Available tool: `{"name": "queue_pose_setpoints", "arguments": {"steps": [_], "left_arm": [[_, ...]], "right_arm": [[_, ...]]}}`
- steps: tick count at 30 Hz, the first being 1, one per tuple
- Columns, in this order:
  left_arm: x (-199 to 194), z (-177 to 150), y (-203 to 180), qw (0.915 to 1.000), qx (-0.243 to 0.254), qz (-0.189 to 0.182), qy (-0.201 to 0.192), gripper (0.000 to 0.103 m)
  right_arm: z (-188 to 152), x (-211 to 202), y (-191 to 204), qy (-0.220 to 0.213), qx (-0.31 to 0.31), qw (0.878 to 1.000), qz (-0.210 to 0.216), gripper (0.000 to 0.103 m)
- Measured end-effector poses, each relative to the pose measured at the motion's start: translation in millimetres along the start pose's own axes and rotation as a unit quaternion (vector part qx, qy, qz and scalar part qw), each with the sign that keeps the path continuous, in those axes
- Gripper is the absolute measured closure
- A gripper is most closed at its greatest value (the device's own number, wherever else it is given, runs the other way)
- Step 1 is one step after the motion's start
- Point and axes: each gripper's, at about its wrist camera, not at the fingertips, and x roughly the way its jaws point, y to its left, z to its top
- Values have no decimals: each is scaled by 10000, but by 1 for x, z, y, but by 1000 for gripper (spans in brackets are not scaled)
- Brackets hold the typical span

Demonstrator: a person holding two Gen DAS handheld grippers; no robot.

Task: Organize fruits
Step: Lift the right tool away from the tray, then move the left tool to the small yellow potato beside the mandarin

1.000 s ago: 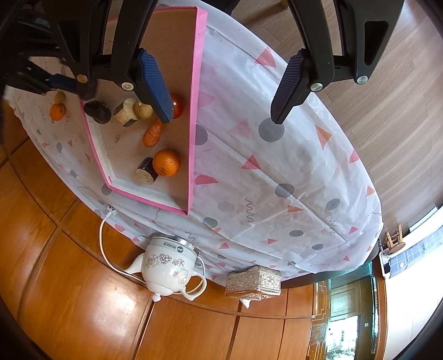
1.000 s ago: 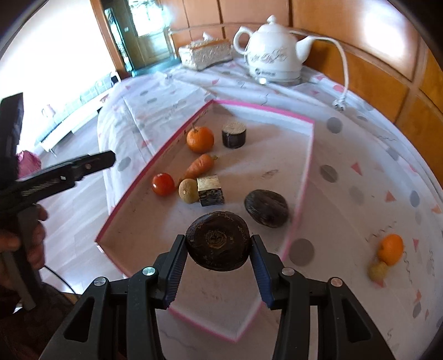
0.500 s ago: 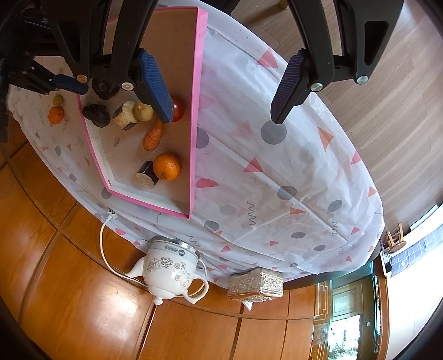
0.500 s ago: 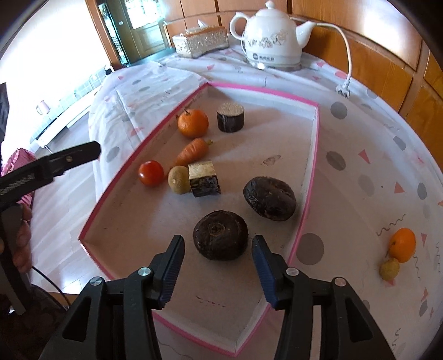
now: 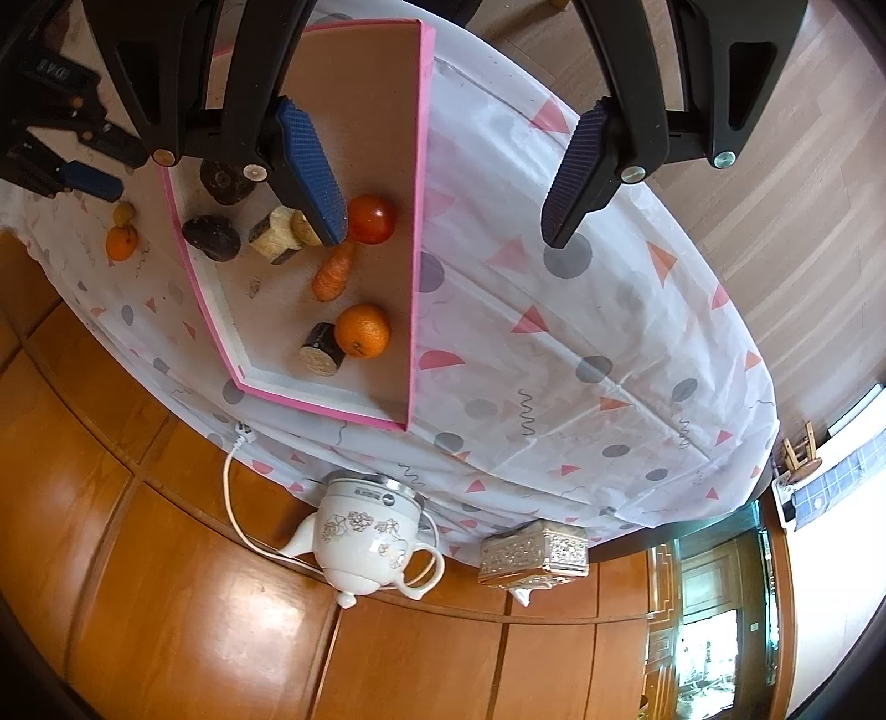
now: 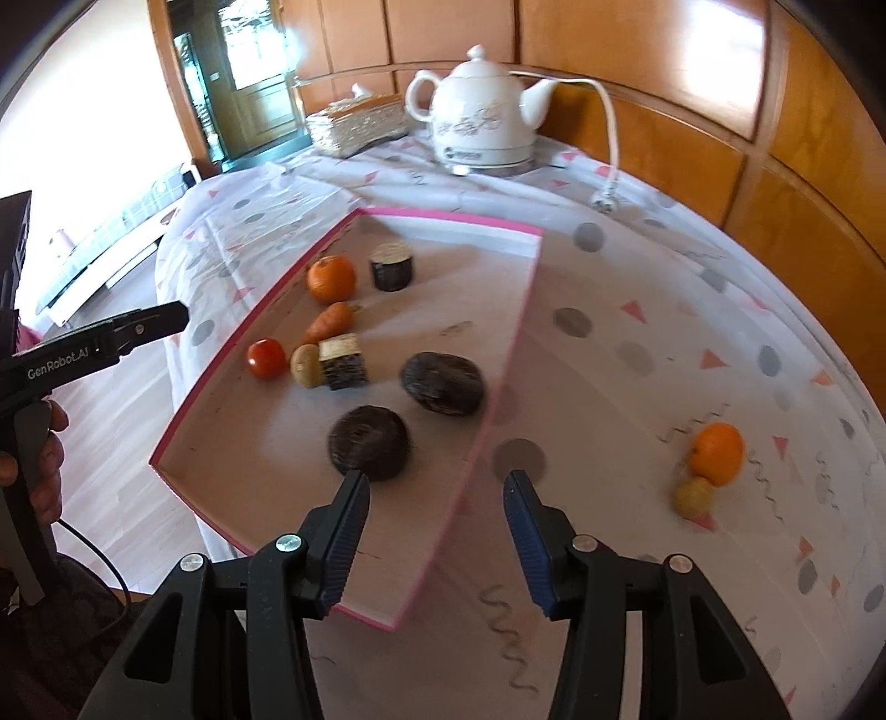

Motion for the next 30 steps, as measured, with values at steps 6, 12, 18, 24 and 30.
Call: {"name": "queue_pose_setpoints", "arguments": {"steps": [6, 12, 18, 24, 30], "left_arm": [[-3, 0, -13, 9997, 222, -60, -21, 30], [-3, -1, -26, 9991, 413, -121, -4, 30], [-2, -2, -38, 9981, 592, -174, 40, 30], [-1, -3, -52, 9964, 800, -259, 67, 30], [-1, -4, -68, 9938, 1045, -373, 75, 30]], "right_arm": [[-10, -15, -28, -73, 229, 9992, -309, 52], [-20, -31, -66, -96, 552, 9960, -698, 52], [-32, -46, -100, -96, 861, 9909, -1027, 52], [-48, -60, -134, -34, 1181, 9835, -1373, 52], [-69, -78, -171, 75, 1503, 9724, -1785, 52]]}}
